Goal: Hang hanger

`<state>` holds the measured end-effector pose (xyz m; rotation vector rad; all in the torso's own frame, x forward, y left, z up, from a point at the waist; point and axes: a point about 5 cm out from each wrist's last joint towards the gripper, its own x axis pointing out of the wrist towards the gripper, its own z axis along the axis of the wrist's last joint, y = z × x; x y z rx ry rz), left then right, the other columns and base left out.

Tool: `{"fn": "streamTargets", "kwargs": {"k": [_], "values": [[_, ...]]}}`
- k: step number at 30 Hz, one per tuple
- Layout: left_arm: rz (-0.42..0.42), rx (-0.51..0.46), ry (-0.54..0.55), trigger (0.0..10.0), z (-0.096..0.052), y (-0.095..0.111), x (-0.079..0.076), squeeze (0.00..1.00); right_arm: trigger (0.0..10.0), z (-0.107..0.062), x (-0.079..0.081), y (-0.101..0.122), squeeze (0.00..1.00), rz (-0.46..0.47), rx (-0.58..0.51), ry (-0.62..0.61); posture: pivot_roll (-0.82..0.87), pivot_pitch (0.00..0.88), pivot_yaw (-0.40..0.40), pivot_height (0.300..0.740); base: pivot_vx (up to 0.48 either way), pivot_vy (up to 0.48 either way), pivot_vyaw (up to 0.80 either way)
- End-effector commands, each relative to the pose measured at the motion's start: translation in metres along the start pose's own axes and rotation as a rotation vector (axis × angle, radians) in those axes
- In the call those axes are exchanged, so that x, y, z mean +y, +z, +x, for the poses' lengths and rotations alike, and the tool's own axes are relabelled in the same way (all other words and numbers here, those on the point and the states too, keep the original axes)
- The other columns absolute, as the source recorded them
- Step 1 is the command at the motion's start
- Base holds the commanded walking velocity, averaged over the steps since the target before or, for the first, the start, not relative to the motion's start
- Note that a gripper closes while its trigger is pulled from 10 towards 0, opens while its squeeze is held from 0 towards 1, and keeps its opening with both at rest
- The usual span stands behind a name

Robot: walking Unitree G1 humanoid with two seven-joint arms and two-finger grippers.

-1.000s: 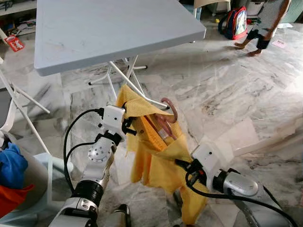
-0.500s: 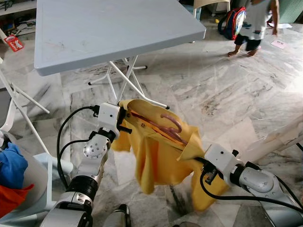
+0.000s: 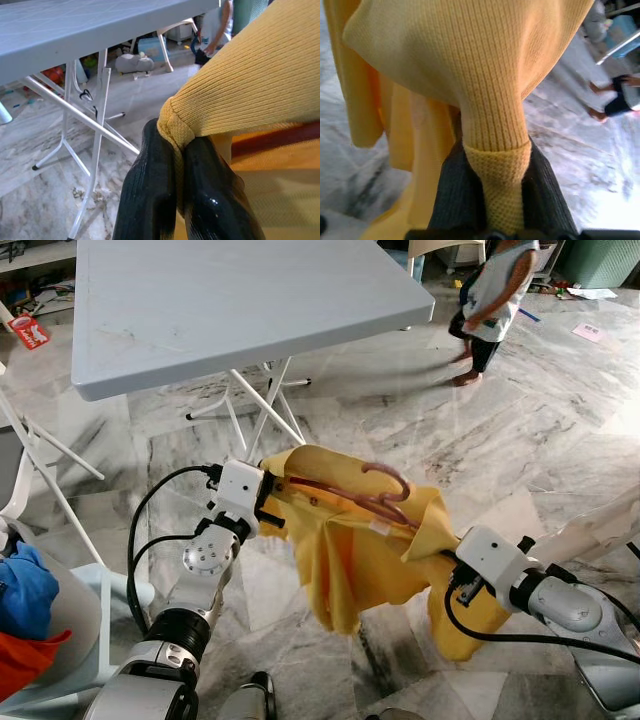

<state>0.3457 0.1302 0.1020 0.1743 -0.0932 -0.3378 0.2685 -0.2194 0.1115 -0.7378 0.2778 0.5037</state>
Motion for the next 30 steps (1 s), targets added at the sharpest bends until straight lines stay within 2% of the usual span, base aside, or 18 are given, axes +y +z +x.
{"fn": "streamTargets", "kwargs": {"k": [1,5,7,8,12,16,22,23,24,27,30], "values": [[0.002,-0.005,0.140,0.0,-0.006,0.002,0.031,0.00,10.0,-0.015,-0.024,-0.033,0.00,-0.006,0.165,-0.137,-0.17,0.216,0.025,0.740,0.000,0.000,0.00],[0.015,-0.025,0.136,0.0,-0.002,0.008,0.029,0.00,10.0,-0.018,-0.038,-0.043,0.00,-0.093,0.236,-0.221,-0.16,0.214,0.026,0.740,0.000,0.000,0.00],[0.020,-0.019,0.139,0.0,-0.002,0.007,0.029,0.00,10.0,-0.019,-0.042,-0.043,0.00,-0.092,0.239,-0.253,-0.16,0.214,0.026,0.740,0.000,0.000,0.00],[0.030,0.006,0.152,0.0,-0.004,0.002,0.031,0.00,10.0,-0.020,-0.052,-0.039,0.00,-0.059,0.206,-0.316,-0.16,0.214,0.027,0.740,0.000,0.000,0.00],[0.039,0.039,0.163,0.0,-0.009,-0.005,0.034,0.00,10.0,-0.020,-0.058,-0.031,0.00,-0.027,0.154,-0.360,-0.17,0.215,0.029,0.740,0.000,0.000,0.00],[0.041,0.053,0.172,0.0,-0.009,-0.007,0.034,0.00,10.0,-0.017,-0.056,-0.029,0.00,-0.039,0.134,-0.357,-0.17,0.217,0.026,0.740,0.000,0.000,0.00],[0.013,0.031,0.134,0.0,-0.004,-0.003,0.023,0.00,10.0,-0.013,-0.048,-0.027,0.00,-0.037,0.118,-0.351,-0.16,0.218,0.024,0.740,0.000,0.000,0.00],[0.001,0.030,0.120,10.0,-0.004,-0.004,0.019,0.47,10.0,-0.011,-0.046,-0.026,0.00,-0.030,0.110,-0.351,-0.16,0.218,0.025,0.740,0.000,0.000,0.00],[-0.011,0.029,0.109,10.0,-0.005,-0.006,0.014,1.00,10.0,-0.009,-0.044,-0.023,0.00,-0.020,0.099,-0.350,-0.16,0.218,0.026,0.740,0.000,0.000,0.00],[-0.003,0.054,0.116,10.0,-0.008,-0.011,0.013,1.00,10.0,-0.008,-0.043,-0.020,0.00,-0.007,0.078,-0.365,-0.16,0.218,0.026,0.740,0.000,0.000,0.00],[0.012,0.095,0.149,10.0,-0.011,-0.017,0.018,1.00,10.0,-0.009,-0.046,-0.018,0.00,0.021,0.065,-0.379,-0.16,0.220,0.029,0.740,0.000,0.000,0.00]]}}
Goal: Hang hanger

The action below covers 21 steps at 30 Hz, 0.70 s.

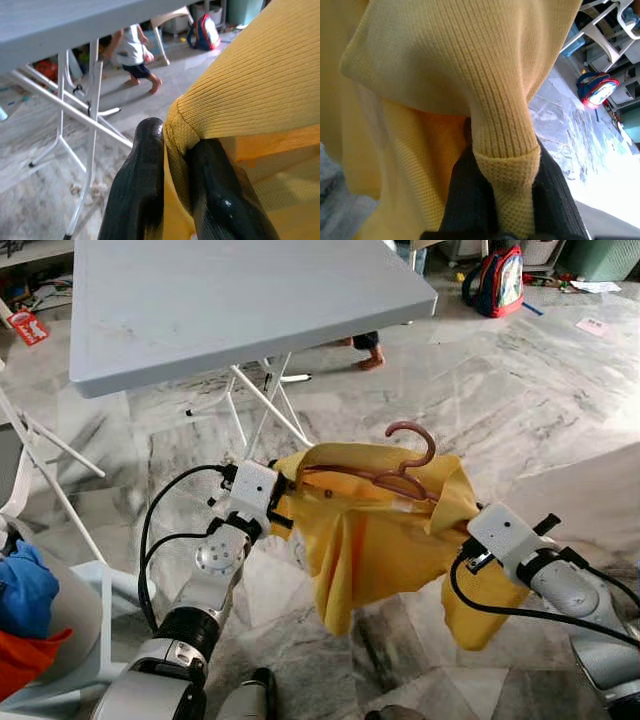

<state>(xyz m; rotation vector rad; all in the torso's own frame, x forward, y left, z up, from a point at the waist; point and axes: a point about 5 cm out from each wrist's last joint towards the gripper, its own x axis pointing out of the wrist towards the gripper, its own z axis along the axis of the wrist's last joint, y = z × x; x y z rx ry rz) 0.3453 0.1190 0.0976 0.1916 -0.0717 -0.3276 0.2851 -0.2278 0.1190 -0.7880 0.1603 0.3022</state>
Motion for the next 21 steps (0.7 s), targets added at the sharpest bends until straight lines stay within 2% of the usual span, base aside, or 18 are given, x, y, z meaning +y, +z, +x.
{"fn": "streamTargets", "kwargs": {"k": [1,5,16,17,21], "values": [[-0.005,0.075,0.142,10.0,-0.014,-0.016,0.030,1.00,10.0,-0.011,-0.031,-0.019,0.00,0.049,0.095,-0.153,-0.17,0.220,0.029,0.740,0.000,0.000,0.00],[-0.008,0.056,0.086,10.0,-0.015,-0.016,0.024,1.00,10.0,-0.012,-0.042,-0.019,0.00,0.042,0.102,-0.183,-0.16,0.220,0.026,0.740,0.000,0.000,0.00],[0.009,0.019,-0.039,10.0,-0.017,-0.013,0.008,1.00,10.0,-0.010,-0.049,-0.020,0.00,0.026,0.112,-0.186,-0.16,0.217,0.016,0.740,0.000,0.000,0.00],[0.040,-0.004,-0.086,10.0,-0.018,-0.011,0.006,1.00,10.0,-0.010,-0.048,-0.021,0.00,0.027,0.119,-0.183,-0.16,0.218,0.012,0.740,0.000,0.000,0.00],[0.073,-0.035,-0.223,10.0,-0.021,-0.009,-0.005,1.00,10.0,-0.007,-0.050,-0.018,0.00,0.051,0.112,-0.196,-0.16,0.218,0.011,0.740,0.000,0.000,0.00]]}}
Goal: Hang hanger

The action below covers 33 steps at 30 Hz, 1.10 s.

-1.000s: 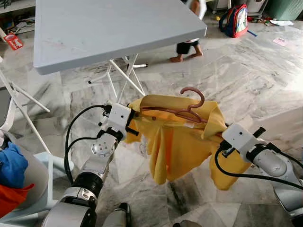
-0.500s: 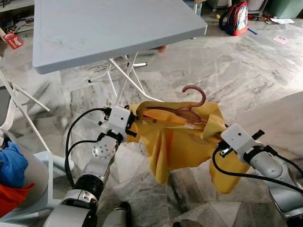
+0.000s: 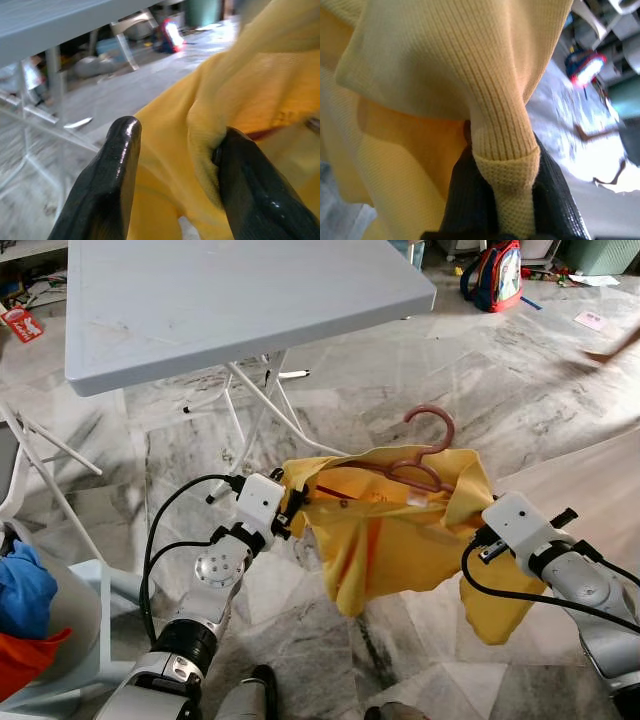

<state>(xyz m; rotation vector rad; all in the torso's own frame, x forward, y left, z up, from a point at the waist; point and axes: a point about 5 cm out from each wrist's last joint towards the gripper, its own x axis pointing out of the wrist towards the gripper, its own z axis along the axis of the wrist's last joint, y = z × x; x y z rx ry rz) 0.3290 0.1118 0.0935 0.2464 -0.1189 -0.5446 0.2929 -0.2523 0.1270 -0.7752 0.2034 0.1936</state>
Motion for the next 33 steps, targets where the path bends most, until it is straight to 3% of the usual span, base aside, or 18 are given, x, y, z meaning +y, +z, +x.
{"fn": "streamTargets", "kwargs": {"k": [1,2,6,9,14,22,29,33], "values": [[0.012,0.014,-0.049,10.0,-0.010,-0.007,0.000,1.00,10.0,-0.004,-0.026,-0.004,0.00,0.034,0.028,-0.116,-0.16,0.217,0.010,0.740,0.000,0.000,0.00],[0.005,-0.001,-0.103,10.0,-0.010,-0.006,-0.009,1.00,10.0,-0.002,-0.023,0.000,0.00,0.052,0.011,-0.110,-0.16,0.216,0.009,0.740,0.000,0.000,0.00],[-0.024,-0.051,-0.131,10.0,-0.006,0.001,-0.020,1.00,10.0,0.002,-0.010,0.012,0.00,0.125,-0.032,-0.090,-0.16,0.216,0.009,0.740,0.000,0.000,0.00],[-0.020,-0.077,-0.113,10.0,-0.004,0.005,-0.021,1.00,10.0,0.003,-0.004,0.016,0.00,0.132,-0.047,-0.072,-0.16,0.217,0.009,0.740,0.000,0.000,0.00],[0.059,-0.044,0.027,10.0,-0.008,0.001,-0.003,1.00,10.0,0.001,0.004,0.020,0.00,0.148,-0.078,-0.013,-0.16,0.216,0.013,0.740,0.000,0.000,0.00],[0.120,0.108,0.214,10.0,-0.023,-0.014,0.047,1.00,10.0,-0.018,-0.017,0.020,0.00,0.125,-0.139,0.161,-0.16,0.214,0.013,0.740,0.000,0.000,0.00],[0.120,0.128,0.208,10.0,-0.026,-0.018,0.052,1.00,10.0,-0.032,-0.030,0.025,0.00,0.119,-0.175,0.293,-0.17,0.214,0.013,0.740,0.000,0.000,0.00],[0.086,0.058,0.160,10.0,-0.021,-0.011,0.044,1.00,10.0,-0.048,-0.034,0.032,0.00,0.129,-0.200,0.439,-0.17,0.213,0.014,0.740,0.000,0.000,0.00]]}}
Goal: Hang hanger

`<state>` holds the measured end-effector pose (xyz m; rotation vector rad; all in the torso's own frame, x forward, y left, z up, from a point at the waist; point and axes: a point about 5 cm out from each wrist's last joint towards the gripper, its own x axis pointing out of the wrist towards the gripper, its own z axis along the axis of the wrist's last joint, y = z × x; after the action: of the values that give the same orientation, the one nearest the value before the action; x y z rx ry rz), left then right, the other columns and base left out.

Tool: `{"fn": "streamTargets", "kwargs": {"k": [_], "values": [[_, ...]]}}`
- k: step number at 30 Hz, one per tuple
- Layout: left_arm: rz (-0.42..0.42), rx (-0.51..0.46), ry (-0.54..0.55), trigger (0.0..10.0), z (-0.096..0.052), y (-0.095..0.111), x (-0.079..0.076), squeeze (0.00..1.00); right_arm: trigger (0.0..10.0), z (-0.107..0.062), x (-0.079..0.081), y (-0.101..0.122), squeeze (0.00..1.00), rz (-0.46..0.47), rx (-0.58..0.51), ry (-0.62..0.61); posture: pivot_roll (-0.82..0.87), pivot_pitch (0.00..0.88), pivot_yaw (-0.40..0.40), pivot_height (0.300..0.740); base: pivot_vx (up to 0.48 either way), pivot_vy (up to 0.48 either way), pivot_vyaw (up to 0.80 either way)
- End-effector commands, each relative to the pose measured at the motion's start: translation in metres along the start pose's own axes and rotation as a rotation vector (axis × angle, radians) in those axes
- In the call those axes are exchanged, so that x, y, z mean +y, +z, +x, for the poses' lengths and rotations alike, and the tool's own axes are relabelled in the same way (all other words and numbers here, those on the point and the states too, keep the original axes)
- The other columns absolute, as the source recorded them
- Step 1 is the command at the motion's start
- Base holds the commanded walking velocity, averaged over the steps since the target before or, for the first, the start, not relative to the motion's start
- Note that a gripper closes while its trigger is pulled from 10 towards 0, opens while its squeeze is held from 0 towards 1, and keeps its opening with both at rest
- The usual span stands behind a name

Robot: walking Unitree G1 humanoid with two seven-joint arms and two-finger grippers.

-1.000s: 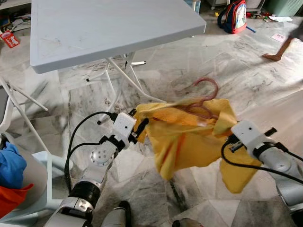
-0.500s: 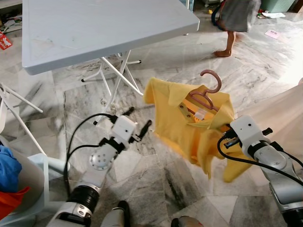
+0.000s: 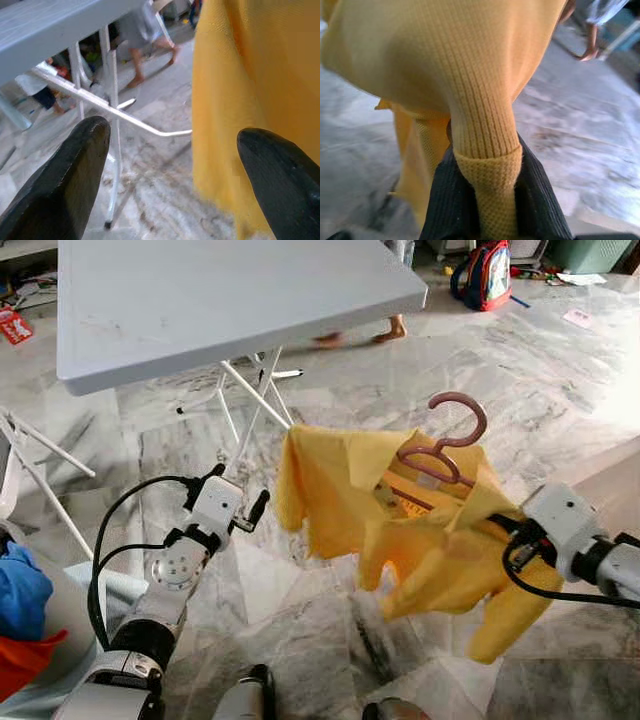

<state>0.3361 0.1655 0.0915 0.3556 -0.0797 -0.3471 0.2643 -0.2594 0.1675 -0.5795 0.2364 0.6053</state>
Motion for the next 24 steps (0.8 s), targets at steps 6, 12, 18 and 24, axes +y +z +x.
{"fn": "streamTargets", "kwargs": {"k": [6,12,18,24], "values": [[-0.037,-0.081,-0.067,10.0,0.001,0.008,-0.011,1.00,10.0,-0.014,-0.004,0.013,0.00,-0.014,-0.032,0.072,-0.17,0.212,0.020,0.740,0.000,0.000,0.00],[-0.107,-0.077,-0.105,10.0,0.003,0.007,-0.018,1.00,10.0,-0.020,0.006,0.015,0.00,0.009,-0.020,0.168,-0.17,0.212,0.024,0.740,0.000,0.000,0.00],[-0.222,-0.074,-0.193,0.0,0.004,0.005,-0.025,0.00,10.0,-0.025,0.009,0.017,0.00,0.024,-0.016,0.209,-0.17,0.213,0.028,0.740,0.000,0.000,0.00],[-0.299,-0.058,-0.275,0.0,0.003,0.001,-0.032,0.00,10.0,-0.031,0.011,0.019,0.00,0.043,-0.009,0.241,-0.18,0.214,0.038,0.740,0.000,0.000,0.00]]}}
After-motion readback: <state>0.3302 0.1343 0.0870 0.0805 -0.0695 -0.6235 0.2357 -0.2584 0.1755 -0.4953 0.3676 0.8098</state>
